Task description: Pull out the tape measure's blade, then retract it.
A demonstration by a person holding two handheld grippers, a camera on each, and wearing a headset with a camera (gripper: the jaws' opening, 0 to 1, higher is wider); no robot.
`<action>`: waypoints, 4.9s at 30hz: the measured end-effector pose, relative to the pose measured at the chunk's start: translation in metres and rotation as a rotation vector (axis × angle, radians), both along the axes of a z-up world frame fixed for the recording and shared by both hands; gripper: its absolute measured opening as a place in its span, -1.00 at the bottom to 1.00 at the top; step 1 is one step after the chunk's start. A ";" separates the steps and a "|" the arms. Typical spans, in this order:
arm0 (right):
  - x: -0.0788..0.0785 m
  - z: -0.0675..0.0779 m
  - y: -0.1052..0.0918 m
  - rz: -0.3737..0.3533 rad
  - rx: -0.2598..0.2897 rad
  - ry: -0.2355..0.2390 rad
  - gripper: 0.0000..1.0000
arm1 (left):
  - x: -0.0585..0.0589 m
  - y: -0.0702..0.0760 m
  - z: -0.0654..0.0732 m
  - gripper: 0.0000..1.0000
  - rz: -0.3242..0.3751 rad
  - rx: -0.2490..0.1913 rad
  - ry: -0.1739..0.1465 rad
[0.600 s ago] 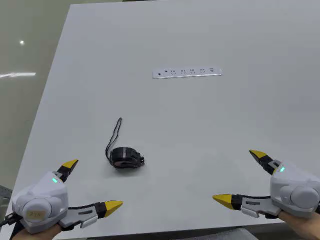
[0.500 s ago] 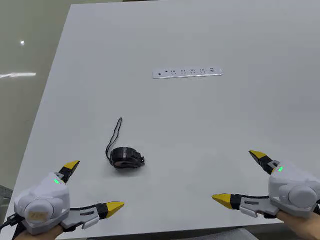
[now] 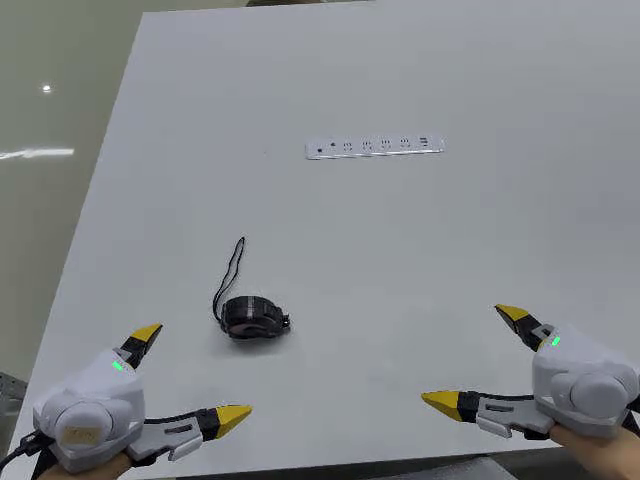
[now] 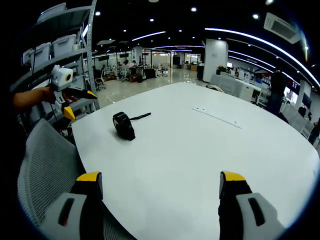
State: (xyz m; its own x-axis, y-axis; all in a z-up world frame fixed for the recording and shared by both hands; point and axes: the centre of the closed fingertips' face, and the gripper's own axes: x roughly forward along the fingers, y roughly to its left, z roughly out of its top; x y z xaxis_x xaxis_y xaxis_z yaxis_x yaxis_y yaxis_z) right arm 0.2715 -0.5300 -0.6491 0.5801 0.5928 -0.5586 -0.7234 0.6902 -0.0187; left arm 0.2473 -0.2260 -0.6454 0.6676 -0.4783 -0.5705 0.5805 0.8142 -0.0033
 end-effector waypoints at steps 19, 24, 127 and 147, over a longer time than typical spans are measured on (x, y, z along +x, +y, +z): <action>-0.001 -0.003 0.004 0.014 -0.006 0.007 0.95 | 0.004 -0.001 -0.002 0.96 -0.004 0.004 -0.004; -0.001 -0.004 0.005 0.020 -0.003 0.012 0.94 | 0.006 -0.001 -0.003 0.92 -0.021 0.017 -0.013; 0.076 -0.054 0.130 0.560 -0.037 -0.027 0.15 | 0.088 -0.013 -0.086 -0.20 -0.531 0.226 0.121; 0.073 -0.081 0.181 0.720 -0.037 -0.006 -0.13 | 0.095 -0.017 -0.101 -0.42 -0.660 0.281 0.127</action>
